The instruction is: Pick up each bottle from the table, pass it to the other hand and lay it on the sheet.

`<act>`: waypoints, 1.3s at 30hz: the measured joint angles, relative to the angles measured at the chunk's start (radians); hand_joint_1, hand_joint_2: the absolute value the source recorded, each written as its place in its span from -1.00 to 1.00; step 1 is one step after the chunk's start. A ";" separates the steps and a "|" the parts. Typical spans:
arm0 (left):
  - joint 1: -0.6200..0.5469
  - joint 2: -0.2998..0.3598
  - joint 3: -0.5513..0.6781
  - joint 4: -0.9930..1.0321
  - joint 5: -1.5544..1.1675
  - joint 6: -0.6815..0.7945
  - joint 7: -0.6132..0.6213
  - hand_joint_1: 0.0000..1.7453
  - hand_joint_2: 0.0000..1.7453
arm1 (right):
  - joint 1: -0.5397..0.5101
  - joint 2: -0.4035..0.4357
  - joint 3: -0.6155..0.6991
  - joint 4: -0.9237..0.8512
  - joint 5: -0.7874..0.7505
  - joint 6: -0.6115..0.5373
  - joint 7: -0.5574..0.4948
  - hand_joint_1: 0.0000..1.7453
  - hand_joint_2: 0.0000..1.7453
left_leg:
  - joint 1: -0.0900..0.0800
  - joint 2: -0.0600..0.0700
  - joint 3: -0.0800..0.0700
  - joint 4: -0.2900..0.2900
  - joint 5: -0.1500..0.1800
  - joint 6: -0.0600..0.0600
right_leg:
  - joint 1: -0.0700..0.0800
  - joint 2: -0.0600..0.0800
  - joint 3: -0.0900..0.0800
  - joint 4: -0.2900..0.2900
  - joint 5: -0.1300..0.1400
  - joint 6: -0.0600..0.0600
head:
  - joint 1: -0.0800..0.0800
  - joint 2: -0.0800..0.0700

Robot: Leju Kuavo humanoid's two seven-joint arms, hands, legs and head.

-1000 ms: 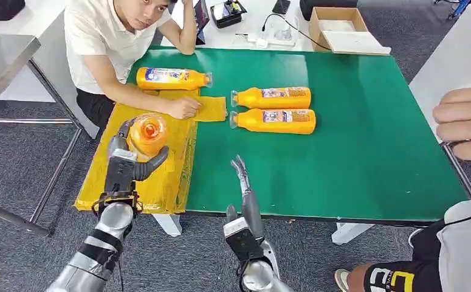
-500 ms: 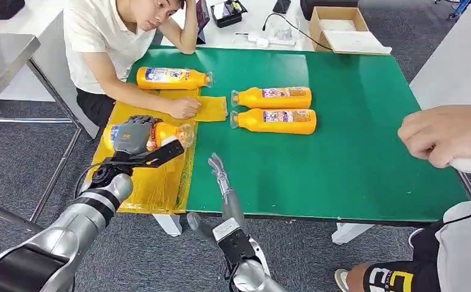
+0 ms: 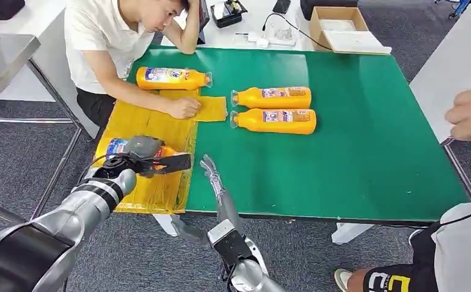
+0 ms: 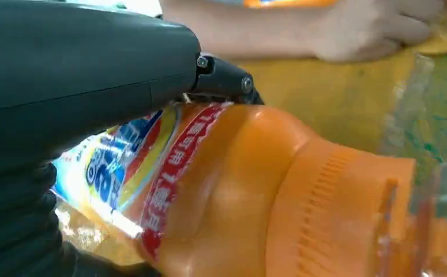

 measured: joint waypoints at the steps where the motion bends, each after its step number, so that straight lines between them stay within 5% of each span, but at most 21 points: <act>1: 0.002 -0.003 0.004 0.000 0.033 -0.002 -0.041 -1.00 1.00 | 0.001 0.000 0.000 0.000 -0.001 -0.002 0.000 -1.00 -1.00 | 0.000 0.000 0.000 0.000 0.000 0.000 | 0.000 0.000 0.000 0.000 0.000 0.000 | 0.001 0.000; 10: 0.084 -0.032 0.189 -0.089 0.454 -0.167 -0.362 -1.00 1.00 | 0.010 -0.001 0.000 0.000 -0.009 0.003 0.000 -1.00 -1.00 | 0.000 0.001 0.000 0.000 0.000 0.000 | 0.000 0.000 0.000 0.000 0.000 0.000 | 0.000 0.000; 22: 0.147 -0.034 0.266 -0.164 0.489 -0.185 -0.384 -1.00 1.00 | 0.013 -0.003 0.000 0.000 -0.009 0.003 0.000 -1.00 -1.00 | 0.000 0.001 0.000 0.000 0.000 0.000 | 0.000 0.000 0.000 0.000 0.000 0.000 | 0.000 0.000; 29: 0.302 -0.041 0.293 -0.373 0.863 -0.256 -0.421 -1.00 1.00 | 0.023 -0.010 0.000 0.000 -0.006 -0.021 0.000 -1.00 -1.00 | 0.000 0.001 0.000 0.000 -0.001 -0.001 | 0.000 0.000 0.000 0.000 0.000 0.000 | 0.000 0.000; 30: 0.336 -0.041 0.293 -0.424 0.907 -0.232 -0.411 -1.00 1.00 | 0.028 -0.013 -0.001 0.000 -0.004 -0.029 0.000 -1.00 1.00 | 0.000 0.001 0.000 0.000 -0.001 -0.001 | 0.000 0.000 0.000 0.000 0.000 0.000 | 0.000 0.000; 35: 0.545 -0.049 0.294 -0.714 1.167 -0.090 -0.398 -1.00 1.00 | 0.073 -0.038 -0.025 -0.027 0.048 -0.161 0.000 -1.00 1.00 | 0.000 0.001 -0.001 0.000 -0.002 0.000 | 0.000 0.000 -0.001 -0.001 -0.001 0.000 | 0.000 0.000; 39: 0.721 -0.066 0.301 -0.961 1.422 0.005 -0.378 -1.00 1.00 | 0.137 -0.084 -0.159 -0.090 0.315 -0.303 0.002 -1.00 1.00 | -0.001 0.001 -0.001 0.000 -0.002 0.000 | 0.000 0.000 -0.001 -0.002 -0.001 0.000 | 0.000 0.000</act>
